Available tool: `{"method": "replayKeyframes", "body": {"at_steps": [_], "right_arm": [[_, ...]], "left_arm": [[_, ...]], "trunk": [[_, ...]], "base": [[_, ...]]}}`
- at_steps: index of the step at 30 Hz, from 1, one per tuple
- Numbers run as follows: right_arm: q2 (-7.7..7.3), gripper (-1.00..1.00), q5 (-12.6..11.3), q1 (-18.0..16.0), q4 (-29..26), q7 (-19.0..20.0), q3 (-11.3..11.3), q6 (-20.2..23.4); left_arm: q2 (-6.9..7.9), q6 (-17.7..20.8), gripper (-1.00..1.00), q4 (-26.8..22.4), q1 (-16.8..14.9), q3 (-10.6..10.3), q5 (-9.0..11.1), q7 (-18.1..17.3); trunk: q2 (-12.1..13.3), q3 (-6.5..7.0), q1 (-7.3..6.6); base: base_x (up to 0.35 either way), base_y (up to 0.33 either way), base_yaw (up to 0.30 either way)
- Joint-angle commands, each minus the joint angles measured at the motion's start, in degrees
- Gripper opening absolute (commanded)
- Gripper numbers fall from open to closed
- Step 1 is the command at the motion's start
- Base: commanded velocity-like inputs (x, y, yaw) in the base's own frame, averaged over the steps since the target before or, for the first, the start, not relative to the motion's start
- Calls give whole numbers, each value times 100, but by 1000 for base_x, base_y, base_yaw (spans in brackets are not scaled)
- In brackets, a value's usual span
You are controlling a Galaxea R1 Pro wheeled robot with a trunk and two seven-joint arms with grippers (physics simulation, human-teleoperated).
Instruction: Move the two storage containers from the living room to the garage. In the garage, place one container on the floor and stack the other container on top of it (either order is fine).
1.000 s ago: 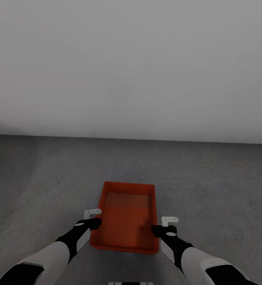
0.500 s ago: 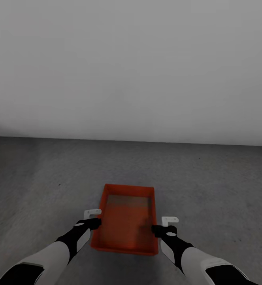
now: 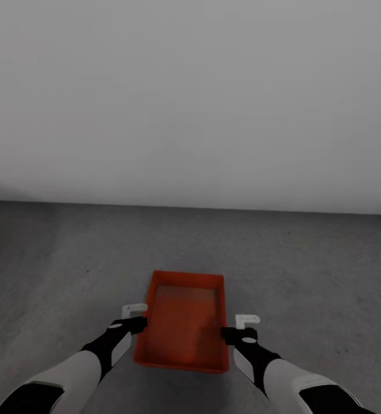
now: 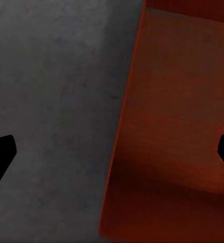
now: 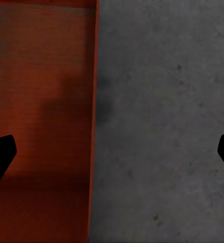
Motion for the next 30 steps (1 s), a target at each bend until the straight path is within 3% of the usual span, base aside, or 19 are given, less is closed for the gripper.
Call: {"method": "replayKeyframes", "body": {"at_steps": [1, 30], "right_arm": [[4, 100, -40, -3, 6, -19, 47, -18], [28, 100, -37, -3, 6, -22, 55, -17]], "left_arm": [[2, 32, 100, -13, 1, -48, 57, 34], [2, 32, 100, -21, 1, -55, 53, 35]], "trunk": [[40, 15, -23], [1203, 535, -660]], "base": [[0, 0, 0], [0, 0, 0]]}}
